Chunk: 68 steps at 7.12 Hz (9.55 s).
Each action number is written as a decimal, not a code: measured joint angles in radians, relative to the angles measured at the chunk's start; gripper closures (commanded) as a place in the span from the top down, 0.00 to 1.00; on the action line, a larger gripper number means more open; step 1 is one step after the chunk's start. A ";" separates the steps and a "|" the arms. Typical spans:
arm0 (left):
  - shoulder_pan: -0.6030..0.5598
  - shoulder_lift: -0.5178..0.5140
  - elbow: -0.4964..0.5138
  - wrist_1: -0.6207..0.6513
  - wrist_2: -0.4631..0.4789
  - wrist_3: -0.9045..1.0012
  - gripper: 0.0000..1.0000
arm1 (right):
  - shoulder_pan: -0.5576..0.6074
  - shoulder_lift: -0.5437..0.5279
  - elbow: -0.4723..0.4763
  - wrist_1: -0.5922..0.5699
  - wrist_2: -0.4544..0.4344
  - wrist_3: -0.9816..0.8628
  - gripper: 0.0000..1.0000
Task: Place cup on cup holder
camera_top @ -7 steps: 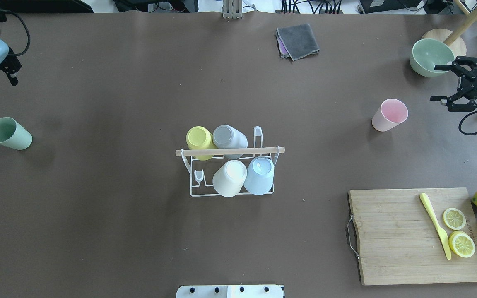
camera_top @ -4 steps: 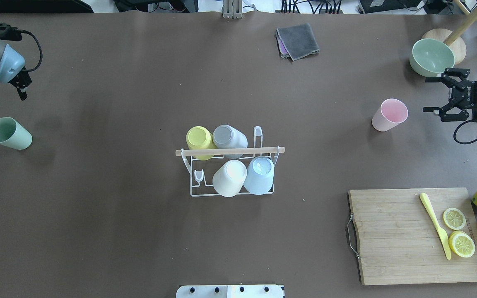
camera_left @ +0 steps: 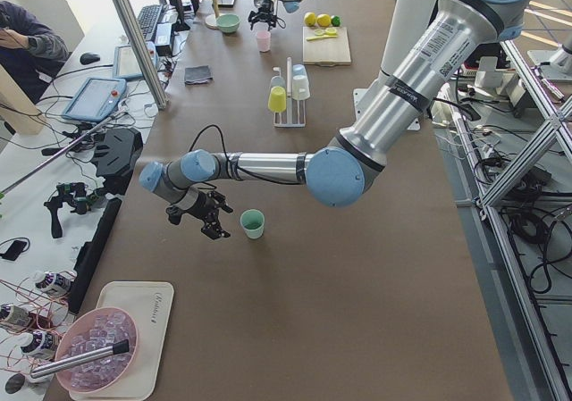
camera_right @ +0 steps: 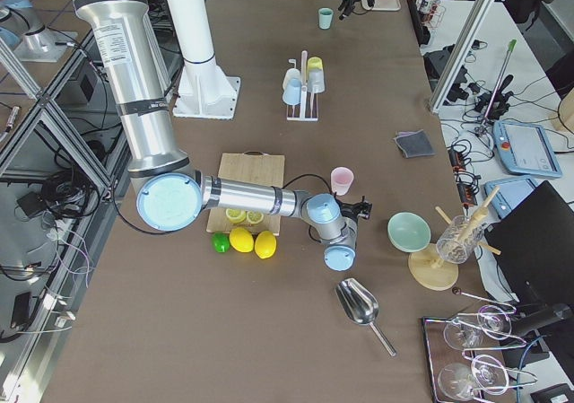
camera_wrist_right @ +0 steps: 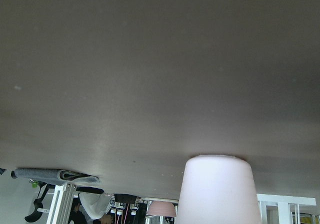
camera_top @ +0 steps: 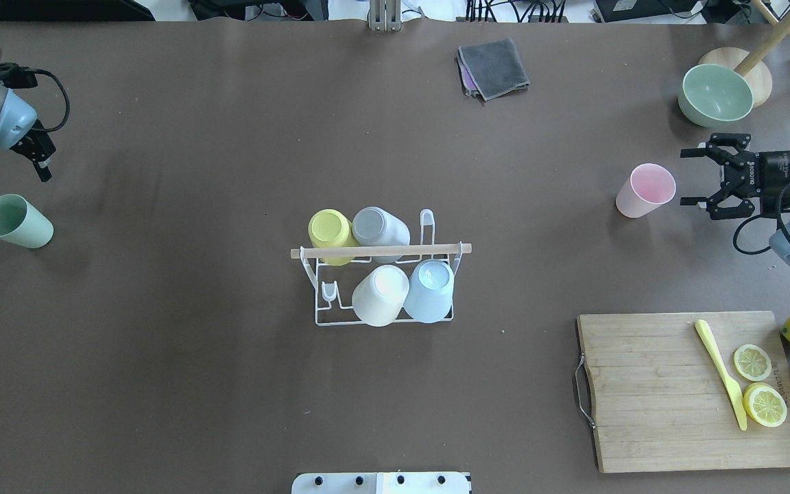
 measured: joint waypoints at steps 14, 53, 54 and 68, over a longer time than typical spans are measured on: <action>0.024 0.025 0.019 0.077 -0.144 -0.001 0.96 | -0.081 0.014 0.042 0.003 0.014 0.001 1.00; -0.147 0.221 -0.769 -1.456 0.110 -0.624 0.30 | -0.447 0.253 0.613 -0.790 0.388 -2.717 0.45; -0.070 0.260 -0.797 -1.632 0.215 -0.680 0.30 | -0.451 0.250 0.614 -0.791 0.404 -2.753 0.45; 0.778 0.206 -0.561 -2.622 1.109 -0.340 0.27 | -0.524 0.202 0.647 -0.775 0.575 -3.018 1.00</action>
